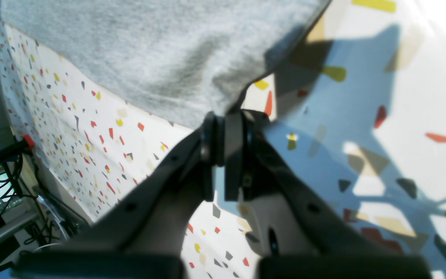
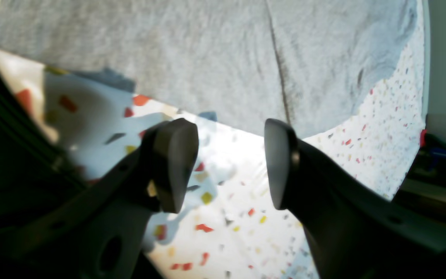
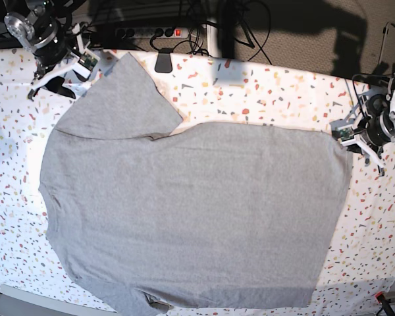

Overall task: Fold the T-shirt properly
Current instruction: 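Grasp the shirt's shoulder corners with the left and right grippers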

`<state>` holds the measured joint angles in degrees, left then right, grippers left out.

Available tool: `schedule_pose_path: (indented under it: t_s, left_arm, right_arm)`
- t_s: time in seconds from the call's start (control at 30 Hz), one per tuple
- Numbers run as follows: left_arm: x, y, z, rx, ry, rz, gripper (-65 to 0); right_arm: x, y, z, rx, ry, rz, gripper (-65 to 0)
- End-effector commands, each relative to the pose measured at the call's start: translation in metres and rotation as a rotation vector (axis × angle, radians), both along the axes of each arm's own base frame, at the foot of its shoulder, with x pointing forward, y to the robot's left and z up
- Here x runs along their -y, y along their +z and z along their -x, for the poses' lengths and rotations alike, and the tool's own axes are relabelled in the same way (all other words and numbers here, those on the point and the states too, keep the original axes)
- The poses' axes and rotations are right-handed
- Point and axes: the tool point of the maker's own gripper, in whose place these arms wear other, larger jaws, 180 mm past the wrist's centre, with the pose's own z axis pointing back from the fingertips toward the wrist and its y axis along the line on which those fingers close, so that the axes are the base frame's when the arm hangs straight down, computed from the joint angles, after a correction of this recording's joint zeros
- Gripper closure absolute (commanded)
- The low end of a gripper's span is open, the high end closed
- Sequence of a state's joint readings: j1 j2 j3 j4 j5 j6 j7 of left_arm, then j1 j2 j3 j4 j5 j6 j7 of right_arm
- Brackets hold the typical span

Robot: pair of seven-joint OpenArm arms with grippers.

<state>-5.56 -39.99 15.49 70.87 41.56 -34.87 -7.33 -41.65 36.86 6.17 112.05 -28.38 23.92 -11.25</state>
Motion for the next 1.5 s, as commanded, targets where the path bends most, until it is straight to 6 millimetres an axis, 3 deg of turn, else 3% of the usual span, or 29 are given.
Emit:
schedule_pose_path:
  t_s: [0.0, 0.3, 0.43, 0.63, 0.97, 1.27, 1.47]
  left_arm:
    - [-0.007, 0.009, -0.007, 0.023, 0.0, -0.015, 0.0]
    - [-0.007, 0.01, -0.007, 0.024, 0.001, -0.015, 0.0]
    - [-0.007, 0.009, -0.007, 0.023, 0.001, -0.016, 0.0]
    - [-0.008, 0.011, -0.01, 0.029, 0.006, -0.022, 0.0]
    - [-0.017, 0.015, -0.016, 0.062, 0.036, -0.061, 0.0]
    - [-0.017, 0.015, -0.016, 0.062, 0.036, -0.061, 0.0]
    - [-0.017, 0.015, -0.016, 0.062, 0.036, -0.06, 0.0]
  right_arm:
    - [0.001, 0.008, -0.005, 0.028, 0.009, 0.006, -31.8]
    - [0.004, 0.005, -0.011, 0.01, 0.03, 0.02, -31.8]
    - [0.02, 0.001, -0.027, 0.026, 0.002, 0.039, -31.8]
    - [0.032, -0.008, -0.036, -0.001, 0.022, 0.065, -31.7]
    - [0.022, -0.044, -0.04, -0.089, 0.119, 0.135, -31.7]
    - [0.015, -0.062, -0.066, -0.109, 0.14, 0.152, -31.7]
    - [0.013, -0.075, -0.062, -0.189, 0.174, 0.17, -29.4]
